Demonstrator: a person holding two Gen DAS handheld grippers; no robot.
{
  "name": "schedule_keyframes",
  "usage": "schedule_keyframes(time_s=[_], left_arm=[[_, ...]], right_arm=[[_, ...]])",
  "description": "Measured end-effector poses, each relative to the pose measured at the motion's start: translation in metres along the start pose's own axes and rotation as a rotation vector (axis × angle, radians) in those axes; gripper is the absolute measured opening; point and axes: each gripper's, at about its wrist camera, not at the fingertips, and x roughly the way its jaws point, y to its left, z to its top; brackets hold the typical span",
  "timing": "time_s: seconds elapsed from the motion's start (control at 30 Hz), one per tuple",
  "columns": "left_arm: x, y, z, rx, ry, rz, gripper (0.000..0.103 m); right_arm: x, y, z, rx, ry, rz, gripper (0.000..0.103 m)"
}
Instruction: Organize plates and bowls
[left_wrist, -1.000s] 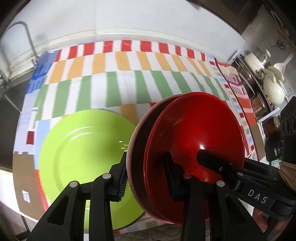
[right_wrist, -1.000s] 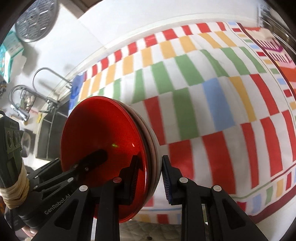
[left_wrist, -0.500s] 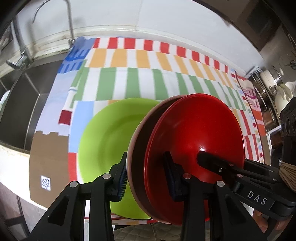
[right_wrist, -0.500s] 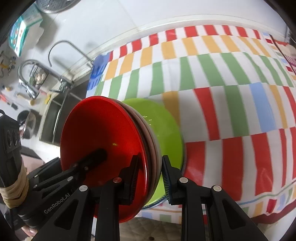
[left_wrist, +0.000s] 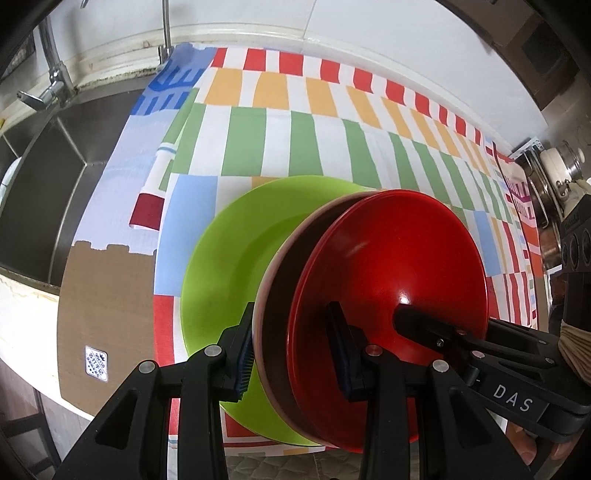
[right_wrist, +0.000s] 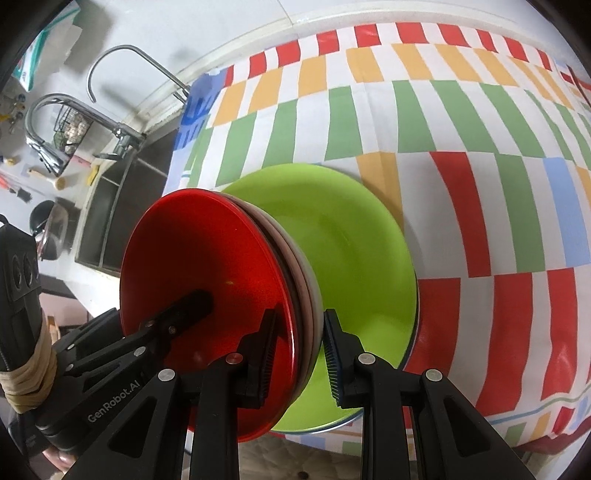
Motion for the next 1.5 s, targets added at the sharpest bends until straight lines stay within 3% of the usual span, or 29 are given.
schedule_keyframes(time_s=[0.37, 0.63, 0.77, 0.97, 1.23, 1.33, 1.5], left_arm=[[0.012, 0.006, 0.003, -0.005, 0.038, -0.011, 0.036], [0.012, 0.008, 0.003, 0.03, 0.018, -0.015, 0.038], [0.006, 0.012, 0.003, 0.048, -0.016, 0.017, 0.045], [-0.023, 0.012, -0.008, 0.127, -0.133, 0.07, 0.055], [-0.078, 0.001, -0.038, 0.175, -0.342, 0.102, 0.073], [-0.098, -0.003, -0.054, 0.17, -0.431, 0.128, 0.083], [-0.121, -0.009, -0.083, 0.172, -0.509, 0.145, 0.086]], right_arm=[[0.013, 0.001, 0.003, 0.019, 0.037, -0.018, 0.026], [0.013, -0.001, 0.002, 0.033, 0.01, -0.027, 0.027], [0.005, 0.004, 0.0, 0.01, -0.059, -0.097, 0.036], [-0.023, 0.016, -0.013, -0.019, -0.194, -0.191, 0.044], [-0.07, 0.028, -0.053, -0.034, -0.398, -0.264, 0.061], [-0.089, 0.033, -0.072, -0.051, -0.497, -0.295, 0.075], [-0.119, 0.04, -0.105, -0.095, -0.631, -0.361, 0.083]])
